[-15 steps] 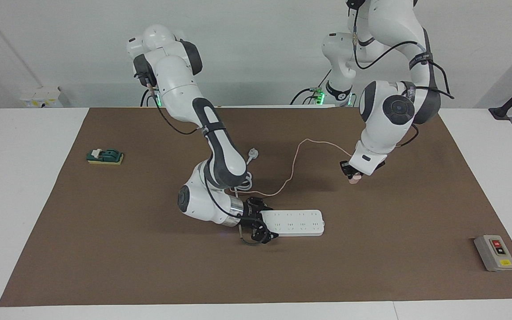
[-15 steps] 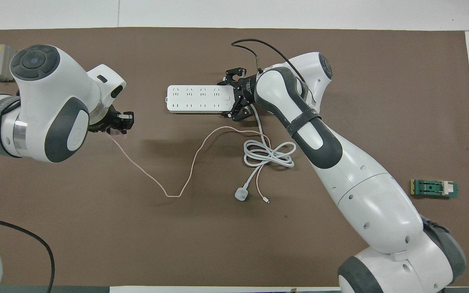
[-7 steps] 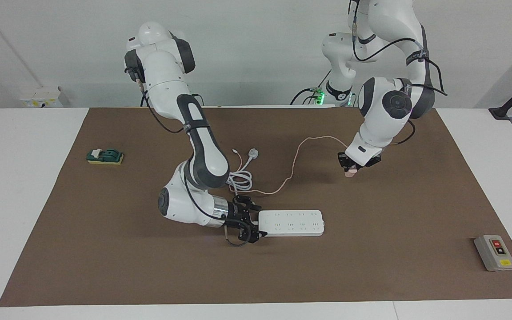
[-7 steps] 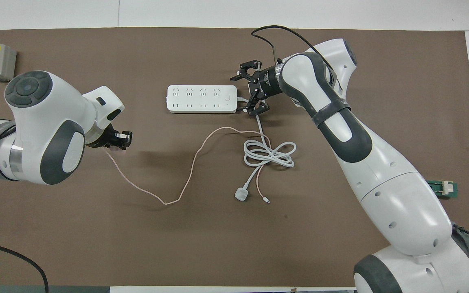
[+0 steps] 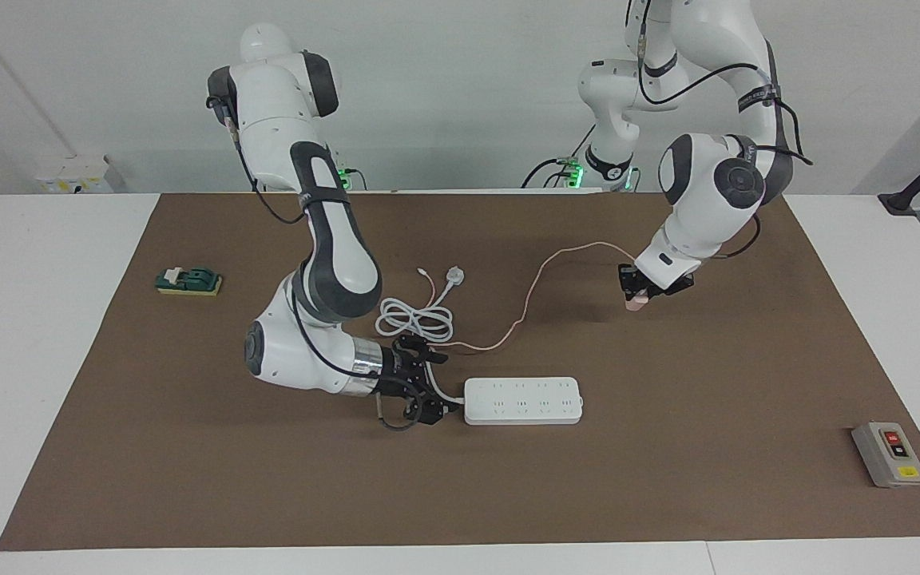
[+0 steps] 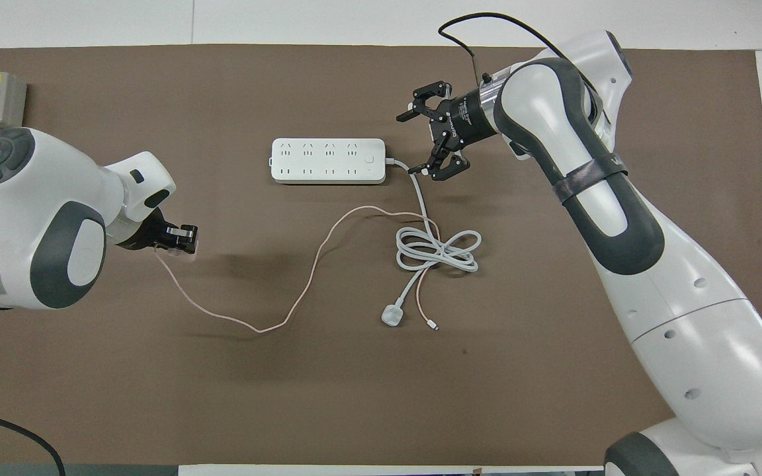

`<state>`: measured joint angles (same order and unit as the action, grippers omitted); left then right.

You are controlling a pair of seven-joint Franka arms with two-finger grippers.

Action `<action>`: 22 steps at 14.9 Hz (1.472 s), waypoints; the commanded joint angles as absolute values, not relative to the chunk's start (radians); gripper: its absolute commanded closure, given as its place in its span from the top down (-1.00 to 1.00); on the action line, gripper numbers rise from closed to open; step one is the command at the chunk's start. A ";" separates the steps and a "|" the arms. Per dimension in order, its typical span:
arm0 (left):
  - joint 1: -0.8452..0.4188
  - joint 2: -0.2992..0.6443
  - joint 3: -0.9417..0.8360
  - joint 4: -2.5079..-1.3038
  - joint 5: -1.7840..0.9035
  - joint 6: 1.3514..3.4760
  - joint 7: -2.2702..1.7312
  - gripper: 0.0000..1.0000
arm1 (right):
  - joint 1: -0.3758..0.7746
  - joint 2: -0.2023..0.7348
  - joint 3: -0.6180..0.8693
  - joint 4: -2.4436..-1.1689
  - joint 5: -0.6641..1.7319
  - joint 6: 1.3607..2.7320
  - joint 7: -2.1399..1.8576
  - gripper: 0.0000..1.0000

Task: Unplug charger and place it aside
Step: 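Carry the plug toward the table edge while the right gripper withdraws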

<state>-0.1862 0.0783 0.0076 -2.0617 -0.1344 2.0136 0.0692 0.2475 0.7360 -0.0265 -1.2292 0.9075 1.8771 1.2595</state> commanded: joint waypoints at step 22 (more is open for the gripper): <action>0.179 -0.028 0.008 -2.338 -0.465 2.125 0.669 0.28 | 0.106 0.197 -0.117 -1.289 0.069 1.450 0.005 1.00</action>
<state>0.1438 0.0026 0.0142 -2.3024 -0.4419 2.0957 0.6335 0.1218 0.2592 -0.1252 -1.2439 0.1166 1.4645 0.1318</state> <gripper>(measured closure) 0.687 0.000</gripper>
